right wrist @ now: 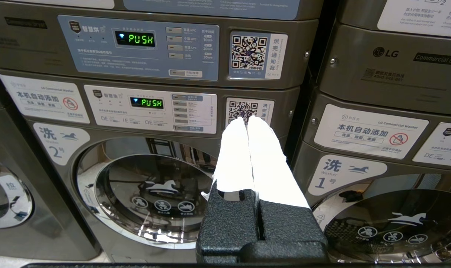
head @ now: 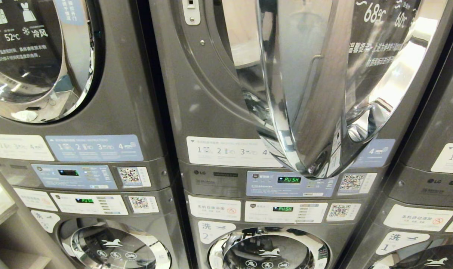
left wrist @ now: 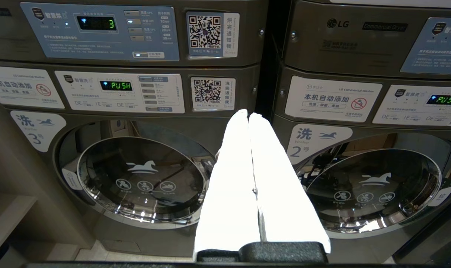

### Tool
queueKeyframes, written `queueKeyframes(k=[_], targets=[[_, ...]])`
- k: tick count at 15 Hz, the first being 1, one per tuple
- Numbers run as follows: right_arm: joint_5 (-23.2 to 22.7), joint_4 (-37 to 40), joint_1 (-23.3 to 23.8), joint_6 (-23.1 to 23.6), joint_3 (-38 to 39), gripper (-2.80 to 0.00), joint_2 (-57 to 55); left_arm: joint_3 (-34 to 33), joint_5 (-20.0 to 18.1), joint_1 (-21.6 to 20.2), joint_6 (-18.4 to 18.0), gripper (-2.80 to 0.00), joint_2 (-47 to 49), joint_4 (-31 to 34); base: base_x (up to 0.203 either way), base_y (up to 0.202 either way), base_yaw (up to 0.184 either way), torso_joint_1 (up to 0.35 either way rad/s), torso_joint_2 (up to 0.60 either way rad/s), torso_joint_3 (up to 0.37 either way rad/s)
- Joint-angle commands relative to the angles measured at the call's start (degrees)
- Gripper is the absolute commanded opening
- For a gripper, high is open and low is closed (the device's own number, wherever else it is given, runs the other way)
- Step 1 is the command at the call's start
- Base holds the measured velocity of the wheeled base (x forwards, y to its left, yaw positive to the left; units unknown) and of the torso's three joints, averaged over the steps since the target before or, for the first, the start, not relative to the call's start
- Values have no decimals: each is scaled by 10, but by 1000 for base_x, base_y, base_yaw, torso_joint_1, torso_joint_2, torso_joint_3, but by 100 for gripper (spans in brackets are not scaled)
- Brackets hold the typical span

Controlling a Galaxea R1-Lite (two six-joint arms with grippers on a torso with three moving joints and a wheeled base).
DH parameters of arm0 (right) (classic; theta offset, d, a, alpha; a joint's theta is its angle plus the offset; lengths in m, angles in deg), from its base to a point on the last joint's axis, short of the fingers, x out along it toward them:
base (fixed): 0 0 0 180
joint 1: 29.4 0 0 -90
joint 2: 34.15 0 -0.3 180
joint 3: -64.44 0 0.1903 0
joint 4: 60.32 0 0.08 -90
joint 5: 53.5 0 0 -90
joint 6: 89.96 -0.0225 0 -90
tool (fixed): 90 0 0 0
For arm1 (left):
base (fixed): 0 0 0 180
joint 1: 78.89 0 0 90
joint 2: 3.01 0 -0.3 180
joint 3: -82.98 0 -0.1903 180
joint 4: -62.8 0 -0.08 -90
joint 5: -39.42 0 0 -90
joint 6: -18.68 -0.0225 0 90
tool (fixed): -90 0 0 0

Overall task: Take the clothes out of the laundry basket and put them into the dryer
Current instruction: Open the dryer

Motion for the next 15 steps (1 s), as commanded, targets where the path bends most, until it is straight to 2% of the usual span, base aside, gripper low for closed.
queueKeyframes(k=[1,4,12,15], targets=[[0,0,0,1,0,-280,0,0,1,0,1,-280,0,0,0,0,0,0,0,0],[0,0,0,3,0,-280,0,-2,1,0,1,-280,0,-9,0,0,0,-1,4,24],[0,0,0,1,0,-280,0,-3,1,0,1,-280,0,-10,0,0,0,2,3,184],[1,-1,0,-6,0,-280,0,-3,1,0,0,-280,0,-12,0,0,0,7,0,81]])
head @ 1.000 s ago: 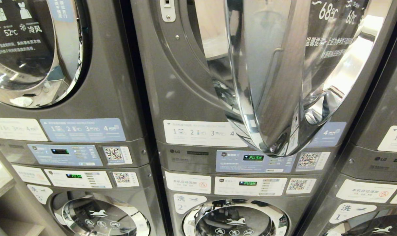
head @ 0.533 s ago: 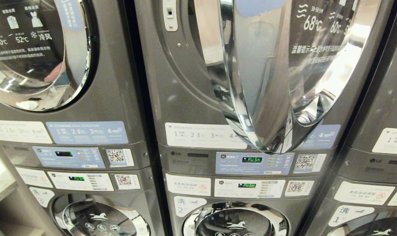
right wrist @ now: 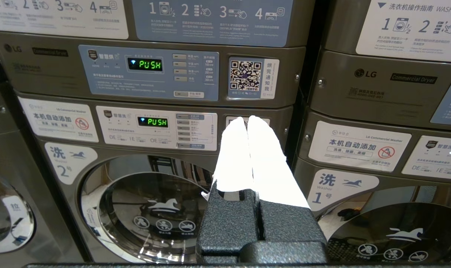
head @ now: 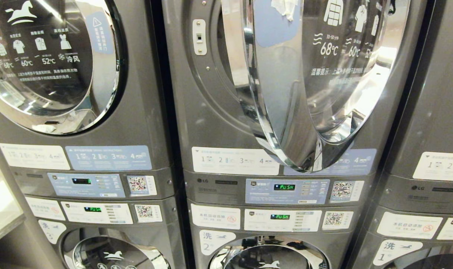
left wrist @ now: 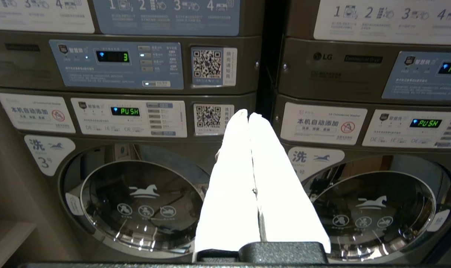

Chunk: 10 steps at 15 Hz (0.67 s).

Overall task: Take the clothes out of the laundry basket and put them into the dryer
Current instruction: Open the dryer

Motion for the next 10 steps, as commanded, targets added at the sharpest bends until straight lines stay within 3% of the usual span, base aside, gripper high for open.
queueKeyframes(k=[1,7,10], targets=[[0,-1,0,-5,0,-280,0,-5,0,0,0,-280,0,-12,0,0,0,6,2,27],[4,-1,0,-16,0,-280,0,-7,-2,0,-7,-280,0,-13,0,0,0,0,0,0],[5,-1,0,-15,0,-280,0,-7,-1,0,-6,-280,0,-13,1,-125,-4,4,1,3]])
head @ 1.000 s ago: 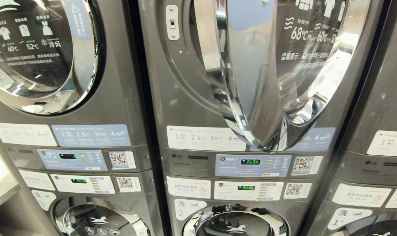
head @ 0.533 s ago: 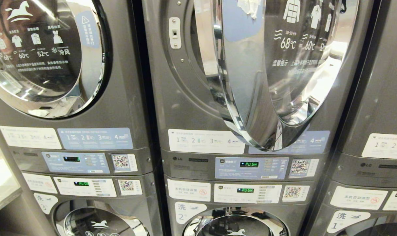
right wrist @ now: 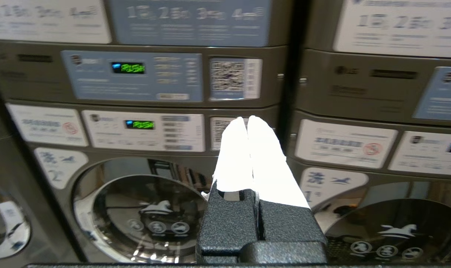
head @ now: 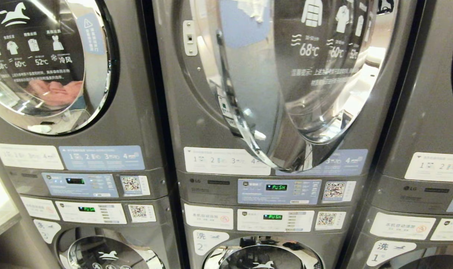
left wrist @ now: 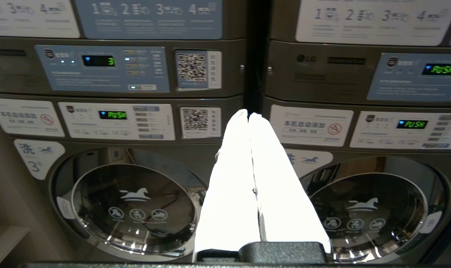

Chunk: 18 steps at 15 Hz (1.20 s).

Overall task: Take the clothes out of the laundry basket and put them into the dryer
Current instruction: Open the dryer

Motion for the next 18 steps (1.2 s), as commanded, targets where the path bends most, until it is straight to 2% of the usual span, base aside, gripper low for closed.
queueKeyframes(k=[1,15,18], targets=[[0,-1,0,1,0,-280,0,0,0,0,0,-280,0,0,0,-192,-2,3,0,5],[0,0,0,-1,0,-280,0,0,0,0,3,-280,0,0,0,-193,1,2,3,4],[0,0,0,-1,0,-280,0,-1,0,0,1,-280,0,-1,0,-62,-1,3,3,3]])
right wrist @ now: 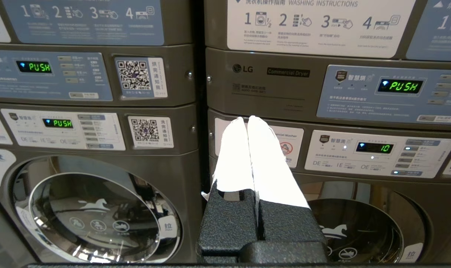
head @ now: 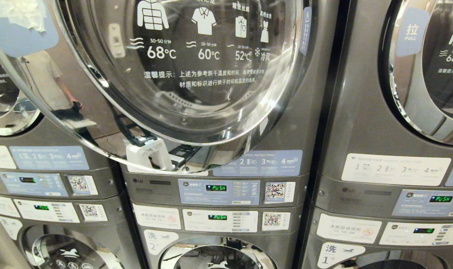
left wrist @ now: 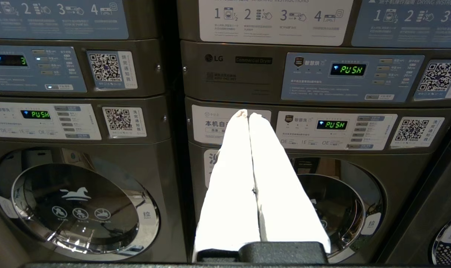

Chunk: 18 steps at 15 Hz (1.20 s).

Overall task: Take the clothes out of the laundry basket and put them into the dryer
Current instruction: Open the dryer

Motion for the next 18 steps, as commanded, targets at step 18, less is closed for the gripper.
queueKeyframes(k=[18], targets=[[0,0,0,0,0,-280,0,410,-214,-37,104,-280,638,-284,0,0,0,0,0,0]])
